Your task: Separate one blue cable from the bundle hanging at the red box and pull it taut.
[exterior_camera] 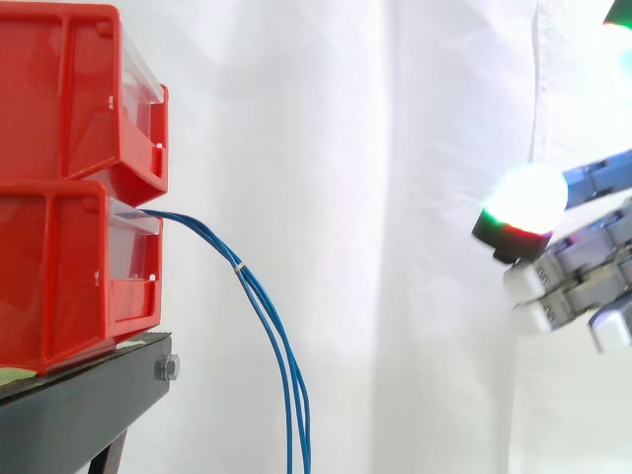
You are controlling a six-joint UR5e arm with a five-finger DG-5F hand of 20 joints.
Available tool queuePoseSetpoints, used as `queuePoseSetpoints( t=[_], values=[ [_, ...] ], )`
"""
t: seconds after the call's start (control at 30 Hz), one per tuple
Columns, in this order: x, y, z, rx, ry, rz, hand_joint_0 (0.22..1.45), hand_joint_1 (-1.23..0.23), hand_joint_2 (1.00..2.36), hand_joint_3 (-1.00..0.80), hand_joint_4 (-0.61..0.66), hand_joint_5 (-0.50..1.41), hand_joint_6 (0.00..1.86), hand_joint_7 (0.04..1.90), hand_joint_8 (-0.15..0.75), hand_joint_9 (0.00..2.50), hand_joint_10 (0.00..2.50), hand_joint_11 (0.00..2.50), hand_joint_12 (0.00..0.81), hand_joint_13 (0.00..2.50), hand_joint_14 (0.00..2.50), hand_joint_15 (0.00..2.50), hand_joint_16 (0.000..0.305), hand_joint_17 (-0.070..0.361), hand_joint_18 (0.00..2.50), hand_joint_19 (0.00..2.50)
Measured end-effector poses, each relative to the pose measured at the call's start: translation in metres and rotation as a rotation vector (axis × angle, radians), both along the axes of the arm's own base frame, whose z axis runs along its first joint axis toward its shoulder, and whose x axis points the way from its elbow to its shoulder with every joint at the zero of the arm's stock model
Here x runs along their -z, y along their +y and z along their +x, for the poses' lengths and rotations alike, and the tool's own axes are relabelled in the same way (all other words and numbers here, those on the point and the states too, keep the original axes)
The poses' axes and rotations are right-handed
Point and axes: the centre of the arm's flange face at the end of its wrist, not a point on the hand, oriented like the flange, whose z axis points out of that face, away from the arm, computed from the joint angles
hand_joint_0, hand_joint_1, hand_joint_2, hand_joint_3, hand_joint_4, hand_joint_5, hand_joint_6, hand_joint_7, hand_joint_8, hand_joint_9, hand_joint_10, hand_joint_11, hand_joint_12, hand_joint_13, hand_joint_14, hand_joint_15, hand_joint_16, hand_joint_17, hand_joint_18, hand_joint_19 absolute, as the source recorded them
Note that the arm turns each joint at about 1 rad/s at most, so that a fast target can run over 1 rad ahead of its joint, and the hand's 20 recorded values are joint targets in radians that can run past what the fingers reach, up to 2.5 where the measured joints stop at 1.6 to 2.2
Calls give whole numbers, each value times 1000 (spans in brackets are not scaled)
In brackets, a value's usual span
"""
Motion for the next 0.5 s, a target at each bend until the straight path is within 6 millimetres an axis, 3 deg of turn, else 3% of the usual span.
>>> queuePoseSetpoints(
  t=[0.37, 0.5],
  values=[
    [46, 3, 48, 34, -7, 21, 556, -492, 1000, -500, 213, -213, 502, 803, 228, 477, 7, 193, 320, 363, 5, 116, 45, 102, 434, 453],
    [50, 7, 59, 40, -11, 12, 556, -492, 1000, -500, 215, -211, 502, 804, 227, 478, 7, 187, 320, 363, 5, 113, 45, 101, 433, 453]
  ],
)
